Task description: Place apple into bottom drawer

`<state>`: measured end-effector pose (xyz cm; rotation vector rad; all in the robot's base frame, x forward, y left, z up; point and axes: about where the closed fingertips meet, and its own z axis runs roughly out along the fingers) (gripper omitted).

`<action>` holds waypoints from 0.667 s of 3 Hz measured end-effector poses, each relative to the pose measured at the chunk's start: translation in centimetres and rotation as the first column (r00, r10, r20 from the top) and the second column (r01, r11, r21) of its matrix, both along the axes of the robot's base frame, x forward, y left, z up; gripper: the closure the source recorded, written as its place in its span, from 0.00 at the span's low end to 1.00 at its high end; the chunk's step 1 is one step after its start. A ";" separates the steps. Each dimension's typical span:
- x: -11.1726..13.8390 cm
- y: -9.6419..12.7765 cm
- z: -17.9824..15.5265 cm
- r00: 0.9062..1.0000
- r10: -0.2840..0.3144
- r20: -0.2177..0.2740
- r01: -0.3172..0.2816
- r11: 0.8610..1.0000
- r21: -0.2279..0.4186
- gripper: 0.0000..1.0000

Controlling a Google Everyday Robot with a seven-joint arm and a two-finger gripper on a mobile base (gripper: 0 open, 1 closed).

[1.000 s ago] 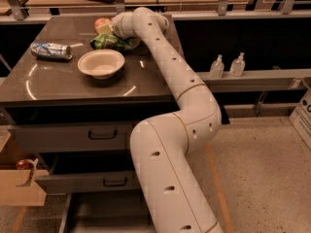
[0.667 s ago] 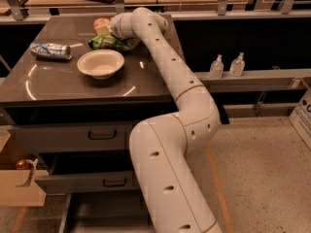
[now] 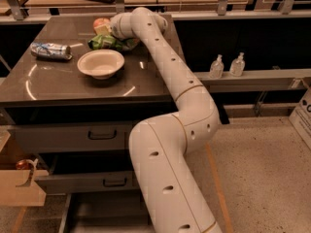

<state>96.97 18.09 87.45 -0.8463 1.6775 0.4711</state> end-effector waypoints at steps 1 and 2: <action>0.0 0.0 0.0 1.000 0.000 0.000 0.000 1.000 0.000 1.00; -3.6 -2.8 8.7 0.990 0.085 0.111 -0.080 0.995 -0.053 1.00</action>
Offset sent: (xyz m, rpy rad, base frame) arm -0.1221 -0.1051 0.2394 -0.1773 -0.3293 0.2327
